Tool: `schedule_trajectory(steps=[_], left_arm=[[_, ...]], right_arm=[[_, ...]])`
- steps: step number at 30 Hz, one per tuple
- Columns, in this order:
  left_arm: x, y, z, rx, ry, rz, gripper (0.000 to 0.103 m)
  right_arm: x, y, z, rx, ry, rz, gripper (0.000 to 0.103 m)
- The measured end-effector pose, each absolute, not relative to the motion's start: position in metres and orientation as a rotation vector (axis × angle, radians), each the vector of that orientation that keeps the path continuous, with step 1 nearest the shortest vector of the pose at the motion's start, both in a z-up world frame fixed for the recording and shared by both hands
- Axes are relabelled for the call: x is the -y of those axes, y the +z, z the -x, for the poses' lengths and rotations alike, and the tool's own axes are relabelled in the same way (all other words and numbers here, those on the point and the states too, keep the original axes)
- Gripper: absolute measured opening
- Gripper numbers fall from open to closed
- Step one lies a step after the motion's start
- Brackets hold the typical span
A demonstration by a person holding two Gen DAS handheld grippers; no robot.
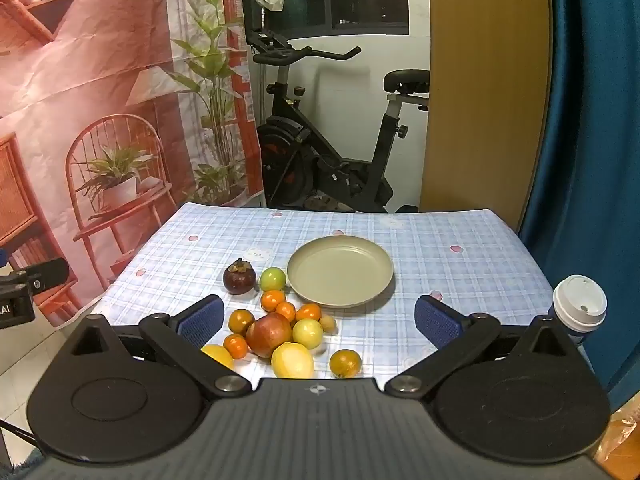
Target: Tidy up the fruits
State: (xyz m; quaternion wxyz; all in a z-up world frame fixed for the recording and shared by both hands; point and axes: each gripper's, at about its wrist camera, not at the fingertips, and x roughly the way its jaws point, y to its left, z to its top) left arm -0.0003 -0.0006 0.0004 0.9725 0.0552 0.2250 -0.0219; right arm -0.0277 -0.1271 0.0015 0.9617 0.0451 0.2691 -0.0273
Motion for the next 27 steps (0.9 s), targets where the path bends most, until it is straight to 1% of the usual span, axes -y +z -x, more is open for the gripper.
schedule_trajectory(steps=[2, 12, 27], left_arm=[[-0.005, 0.001, 0.003, -0.438, -0.054, -0.083, 0.103], [0.001, 0.004, 0.007, -0.427, -0.037, -0.116, 0.103], [0.002, 0.004, 0.03, -0.391, -0.02, -0.119, 0.103]], right_arm=[[0.126, 0.002, 0.028, -0.54, -0.06, -0.091, 0.103], [0.126, -0.001, 0.028, -0.538, -0.039, -0.115, 0.103], [0.127, -0.002, 0.05, -0.524, -0.033, -0.144, 0.103]])
